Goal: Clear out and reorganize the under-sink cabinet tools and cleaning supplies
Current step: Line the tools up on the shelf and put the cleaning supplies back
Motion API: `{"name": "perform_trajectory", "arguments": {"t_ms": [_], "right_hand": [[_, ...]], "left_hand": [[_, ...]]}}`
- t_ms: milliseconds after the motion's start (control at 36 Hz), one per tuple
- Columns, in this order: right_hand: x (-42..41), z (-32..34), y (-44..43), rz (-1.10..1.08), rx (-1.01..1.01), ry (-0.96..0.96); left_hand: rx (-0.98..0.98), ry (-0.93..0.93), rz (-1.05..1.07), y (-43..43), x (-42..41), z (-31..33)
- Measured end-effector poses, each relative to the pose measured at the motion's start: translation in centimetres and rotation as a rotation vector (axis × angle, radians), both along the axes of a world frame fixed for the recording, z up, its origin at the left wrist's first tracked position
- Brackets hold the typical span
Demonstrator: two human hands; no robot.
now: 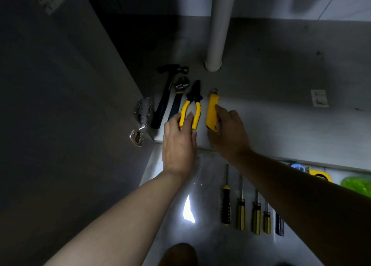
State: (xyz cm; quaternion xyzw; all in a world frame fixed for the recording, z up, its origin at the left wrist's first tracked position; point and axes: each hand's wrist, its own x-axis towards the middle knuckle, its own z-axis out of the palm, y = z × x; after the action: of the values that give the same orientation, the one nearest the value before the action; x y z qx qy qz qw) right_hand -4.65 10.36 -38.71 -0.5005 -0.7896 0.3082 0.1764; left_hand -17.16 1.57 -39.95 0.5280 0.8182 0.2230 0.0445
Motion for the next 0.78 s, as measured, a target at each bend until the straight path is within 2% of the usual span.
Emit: {"name": "perform_trajectory", "arguments": {"t_ms": [139, 222, 278, 361, 444, 500, 639, 778], "right_hand": [[3.2, 1.2, -2.4, 0.029, 0.093, -0.064], [6.1, 1.5, -4.2, 0.052, 0.084, -0.091], [8.2, 1.1, -5.5, 0.067, 0.009, -0.132], [11.1, 0.1, -7.4, 0.083, -0.168, -0.294], [13.1, -1.0, -9.5, 0.028, -0.397, -0.395], [13.8, -1.8, -10.6, -0.013, -0.46, -0.459], [13.6, -3.3, -12.5, -0.104, -0.551, -0.515], [12.1, -4.5, -13.3, -0.076, -0.503, -0.572]], "left_hand": [[0.036, 0.12, -0.005, -1.8, 1.5, 0.1], [0.077, 0.123, -0.143, -3.6, 3.3, -0.5], [0.052, 0.048, -0.272, -5.0, 4.5, -1.6], [-0.158, -0.111, -0.442, -7.1, 6.1, -3.6], [-0.356, -0.35, -0.477, -8.9, 7.5, -5.2], [-0.441, -0.43, -0.487, -9.5, 8.4, -5.7], [-0.576, -0.355, -0.593, -9.7, 9.7, -6.4], [-0.636, -0.289, -0.615, -9.3, 9.6, -6.5]]}}
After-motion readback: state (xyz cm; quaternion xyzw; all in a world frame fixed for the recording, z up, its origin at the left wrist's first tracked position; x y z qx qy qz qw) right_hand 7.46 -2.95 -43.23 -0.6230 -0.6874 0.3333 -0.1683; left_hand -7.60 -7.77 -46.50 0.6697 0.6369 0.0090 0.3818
